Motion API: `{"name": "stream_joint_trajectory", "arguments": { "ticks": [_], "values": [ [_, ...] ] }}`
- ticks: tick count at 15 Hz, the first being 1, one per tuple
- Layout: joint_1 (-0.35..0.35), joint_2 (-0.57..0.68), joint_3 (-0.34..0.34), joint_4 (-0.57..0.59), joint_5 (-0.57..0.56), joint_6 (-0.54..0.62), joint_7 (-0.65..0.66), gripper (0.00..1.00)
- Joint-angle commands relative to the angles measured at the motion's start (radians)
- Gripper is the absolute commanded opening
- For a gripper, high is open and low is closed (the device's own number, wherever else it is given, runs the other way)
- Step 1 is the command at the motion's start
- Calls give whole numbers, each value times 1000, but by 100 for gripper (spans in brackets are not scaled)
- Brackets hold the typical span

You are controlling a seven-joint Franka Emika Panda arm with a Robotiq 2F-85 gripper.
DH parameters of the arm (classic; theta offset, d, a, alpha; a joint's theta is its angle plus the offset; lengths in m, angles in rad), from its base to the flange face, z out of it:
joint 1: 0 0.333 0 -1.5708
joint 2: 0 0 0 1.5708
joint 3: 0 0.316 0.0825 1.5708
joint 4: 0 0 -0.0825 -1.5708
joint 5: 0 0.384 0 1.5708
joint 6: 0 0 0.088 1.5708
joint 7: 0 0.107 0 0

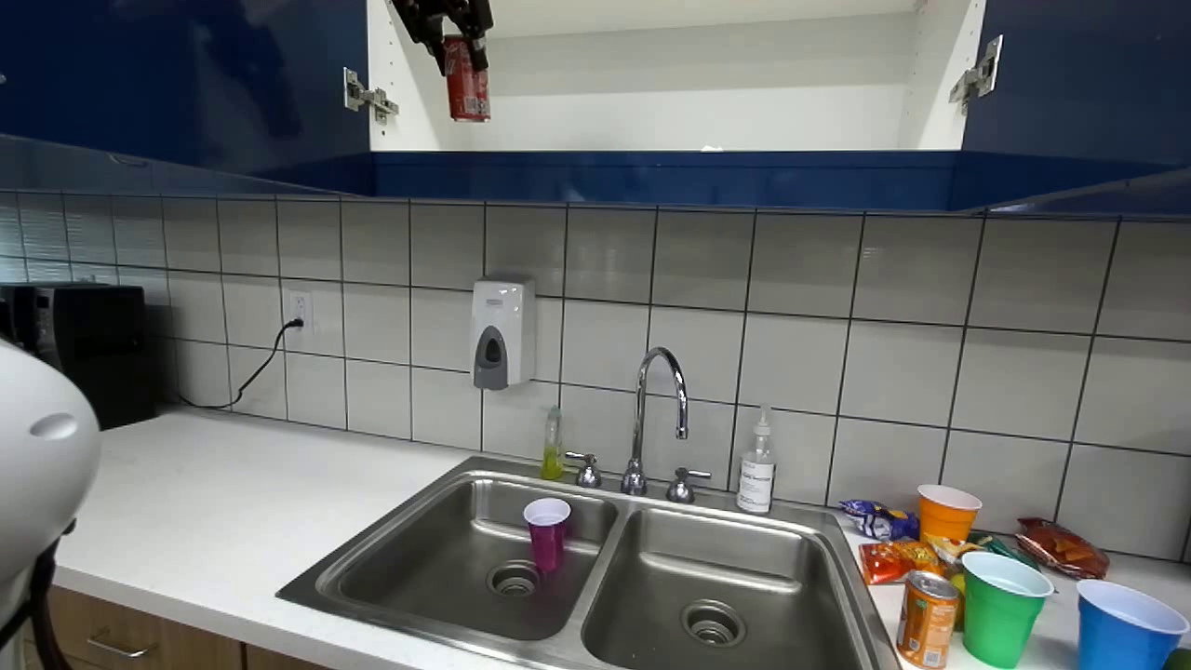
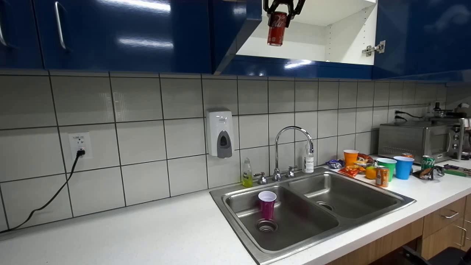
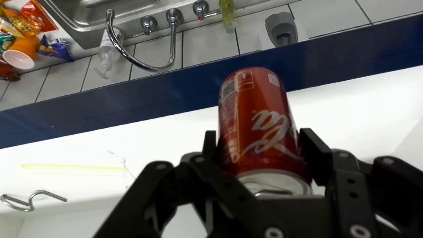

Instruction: Put the Coca Cola can inside the open cabinet

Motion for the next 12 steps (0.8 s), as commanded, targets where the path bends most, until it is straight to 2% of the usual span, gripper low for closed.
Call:
{"name": "stream_joint_trajectory", "arguments": {
  "ticks": [1,12],
  "values": [
    [-4,60,12,87,-35,-7,40,39],
    [12,171,0,230,-65,-39,65,39]
  ]
}}
